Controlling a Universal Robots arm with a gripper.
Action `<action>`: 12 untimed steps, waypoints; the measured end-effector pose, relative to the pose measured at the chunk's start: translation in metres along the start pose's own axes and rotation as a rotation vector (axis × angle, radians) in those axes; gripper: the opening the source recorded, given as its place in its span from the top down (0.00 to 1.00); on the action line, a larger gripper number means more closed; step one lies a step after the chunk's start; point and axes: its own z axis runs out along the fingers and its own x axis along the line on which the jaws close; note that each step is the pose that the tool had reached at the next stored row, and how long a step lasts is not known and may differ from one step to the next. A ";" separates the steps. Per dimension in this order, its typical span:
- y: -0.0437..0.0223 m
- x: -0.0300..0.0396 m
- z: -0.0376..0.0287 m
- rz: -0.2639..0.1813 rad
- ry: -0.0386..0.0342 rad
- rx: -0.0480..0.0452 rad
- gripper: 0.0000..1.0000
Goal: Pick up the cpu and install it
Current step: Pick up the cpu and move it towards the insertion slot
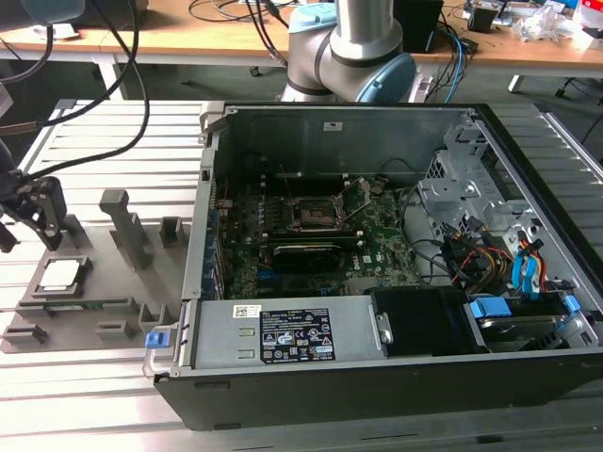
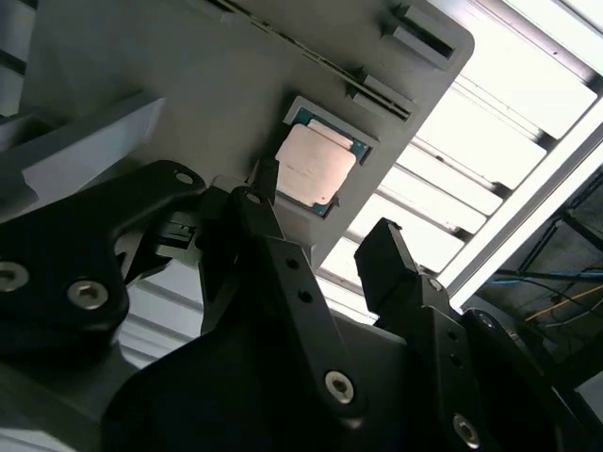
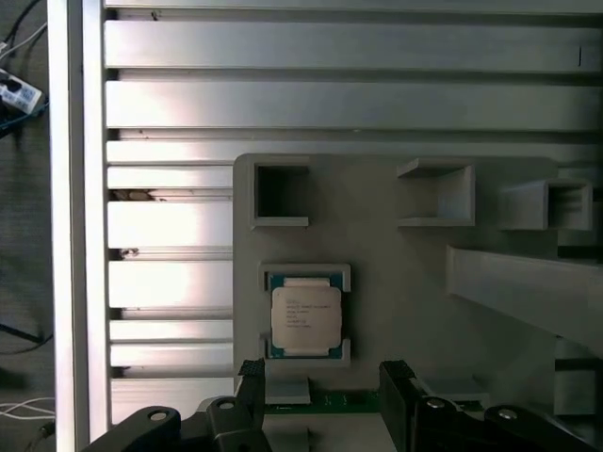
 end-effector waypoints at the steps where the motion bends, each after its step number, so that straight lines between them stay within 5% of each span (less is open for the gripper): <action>1: 0.0000 0.0001 0.0008 0.000 0.0000 0.0000 0.40; 12: 0.0003 0.0014 0.0107 0.000 -0.0001 0.0000 0.40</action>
